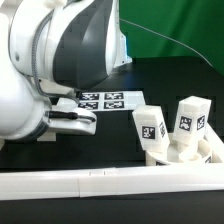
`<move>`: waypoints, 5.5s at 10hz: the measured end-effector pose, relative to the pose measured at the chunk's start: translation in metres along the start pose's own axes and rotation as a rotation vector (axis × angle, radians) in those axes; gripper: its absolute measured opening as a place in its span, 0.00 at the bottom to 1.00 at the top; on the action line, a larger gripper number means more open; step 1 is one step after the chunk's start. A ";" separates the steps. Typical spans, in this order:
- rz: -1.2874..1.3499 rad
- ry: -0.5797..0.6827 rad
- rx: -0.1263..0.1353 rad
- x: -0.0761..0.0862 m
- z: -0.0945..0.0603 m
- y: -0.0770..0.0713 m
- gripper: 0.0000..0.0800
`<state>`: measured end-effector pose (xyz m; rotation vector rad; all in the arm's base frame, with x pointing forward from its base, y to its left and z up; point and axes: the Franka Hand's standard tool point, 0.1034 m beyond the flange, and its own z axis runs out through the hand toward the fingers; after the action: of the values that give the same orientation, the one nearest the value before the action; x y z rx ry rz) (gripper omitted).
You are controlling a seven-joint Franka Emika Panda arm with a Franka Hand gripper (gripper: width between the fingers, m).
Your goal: Assemble stool
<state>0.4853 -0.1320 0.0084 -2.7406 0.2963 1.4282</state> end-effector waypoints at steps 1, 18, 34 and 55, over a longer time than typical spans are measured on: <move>0.001 -0.001 0.001 0.000 0.000 0.000 0.66; 0.029 0.277 0.028 -0.039 -0.073 -0.023 0.40; -0.040 1.381 -0.031 -0.058 -0.142 -0.164 0.41; -0.319 1.703 -0.234 -0.060 -0.180 -0.229 0.41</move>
Offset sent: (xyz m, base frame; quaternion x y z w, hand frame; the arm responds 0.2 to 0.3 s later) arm 0.0000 0.0000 0.0000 0.0000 0.0000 0.0000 1.0000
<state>0.6398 0.0797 0.1479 -3.0770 -0.3184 -1.1874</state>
